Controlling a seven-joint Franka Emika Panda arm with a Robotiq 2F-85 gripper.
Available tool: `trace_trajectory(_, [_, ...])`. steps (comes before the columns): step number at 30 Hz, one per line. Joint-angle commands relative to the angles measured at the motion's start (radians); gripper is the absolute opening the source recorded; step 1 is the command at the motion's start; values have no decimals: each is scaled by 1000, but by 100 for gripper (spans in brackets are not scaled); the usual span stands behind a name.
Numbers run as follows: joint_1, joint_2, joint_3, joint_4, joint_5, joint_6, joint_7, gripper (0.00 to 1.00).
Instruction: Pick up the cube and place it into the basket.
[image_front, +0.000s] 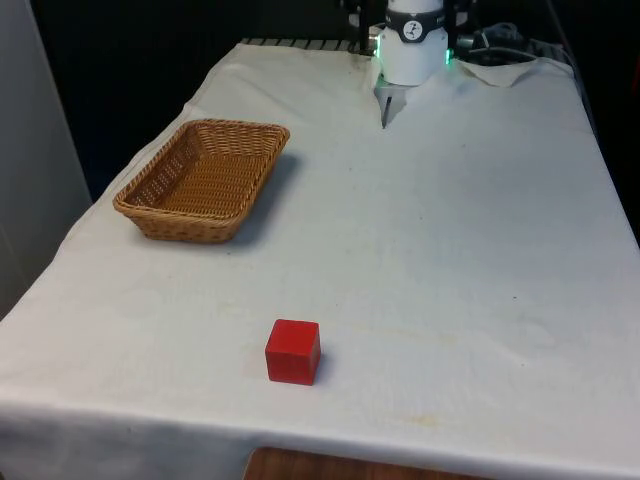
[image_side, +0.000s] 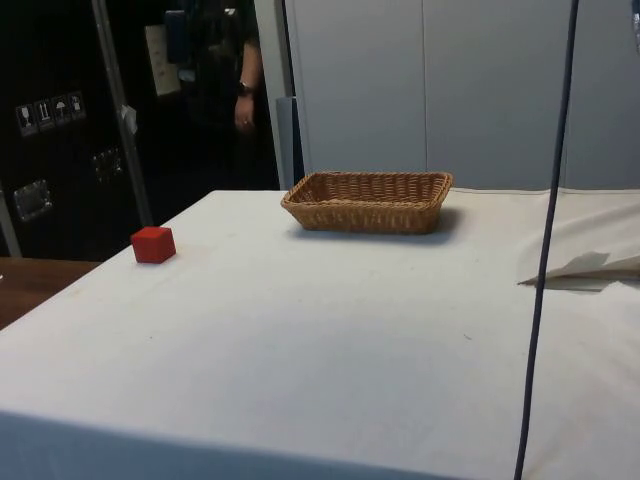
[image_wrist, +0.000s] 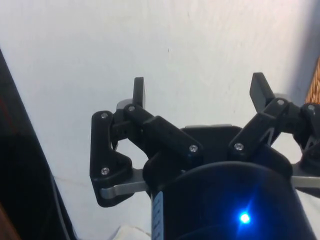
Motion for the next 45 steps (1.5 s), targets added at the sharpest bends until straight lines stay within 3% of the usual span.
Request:
trace_trajectory(1, [2,17,-1,10,-4,19,9,100])
trace_trajectory(15, [3,134,-7,83,-40,131,15,100])
trace_trajectory(20, [-3,162,-9,99,-42,155,7,100])
trace_trajectory(27, [-13,247,-28,151,-52,223,-9,100])
trace_trajectory(29, [-11,243,-29,146,-48,221,-9,100])
trace_trajectory(45, [-21,429,-67,293,-46,338,-32,100])
